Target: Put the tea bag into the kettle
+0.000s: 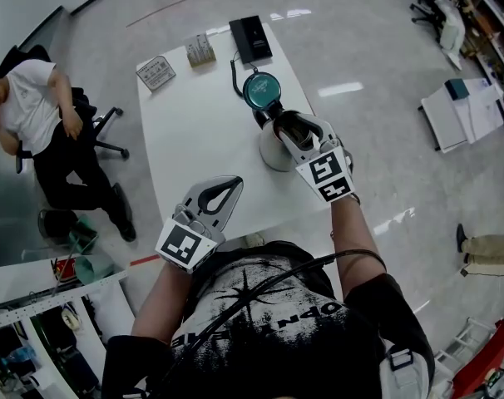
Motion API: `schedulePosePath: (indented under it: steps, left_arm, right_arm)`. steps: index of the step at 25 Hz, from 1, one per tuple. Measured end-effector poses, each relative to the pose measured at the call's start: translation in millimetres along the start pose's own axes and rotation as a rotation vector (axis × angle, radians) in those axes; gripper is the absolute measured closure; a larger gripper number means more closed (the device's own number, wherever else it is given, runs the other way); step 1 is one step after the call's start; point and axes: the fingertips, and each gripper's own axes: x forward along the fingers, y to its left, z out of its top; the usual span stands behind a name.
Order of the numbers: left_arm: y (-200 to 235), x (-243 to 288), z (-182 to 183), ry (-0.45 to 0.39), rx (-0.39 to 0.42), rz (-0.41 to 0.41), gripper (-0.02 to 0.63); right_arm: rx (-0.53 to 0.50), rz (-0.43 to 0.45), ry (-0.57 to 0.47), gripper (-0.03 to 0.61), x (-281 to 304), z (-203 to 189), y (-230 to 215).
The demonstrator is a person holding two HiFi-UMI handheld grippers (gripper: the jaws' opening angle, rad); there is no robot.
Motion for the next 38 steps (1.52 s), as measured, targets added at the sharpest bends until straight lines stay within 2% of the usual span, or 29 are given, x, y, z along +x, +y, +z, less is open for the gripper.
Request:
schedulePosePath:
  steps: [6, 10, 14, 18, 22, 26, 33, 38]
  left_arm:
    - [3.8, -16.8, -3.9, -0.008, -0.013, 0.027, 0.603]
    - [5.0, -36.5, -5.8, -0.044, -0.021, 0.039, 0.603]
    - [7.8, -62.8, -9.4, -0.056, -0.038, 0.075, 0.604]
    - [8.3, -94.8, -12.7, -0.047, -0.042, 0.128, 0.603]
    - [5.4, -134.1, -20.1, -0.07, -0.048, 0.168, 0.604]
    - [2.2, -180.6, -26.6, -0.077, -0.055, 0.229, 0.603]
    - [-22.7, -257.8, -31.5, -0.095, -0.087, 0.305, 0.603]
    - [-40.5, -306.9, -49.6, -0.082, -0.091, 0.359, 0.603]
  right_arm:
    - [-0.051, -0.006, -0.068, 0.406, -12.1, 20.9, 10.7]
    - [-0.075, -0.003, -0.11, 0.496, -21.6, 37.9, 26.7]
    - [-0.041, 0.044, -0.152, 0.565, -26.1, 52.8, 54.7]
    - [-0.02, 0.106, -0.191, 0.568, -34.0, 65.3, 94.0]
    - [0.009, 0.219, -0.254, 0.568, -46.9, 79.2, 146.7]
    - [-0.004, 0.309, -0.284, 0.568, -58.8, 89.5, 199.8]
    - [-0.029, 0.402, -0.349, 0.568, -84.5, 112.5, 280.1]
    - [-0.013, 0.446, -0.372, 0.568, -108.5, 111.8, 326.5]
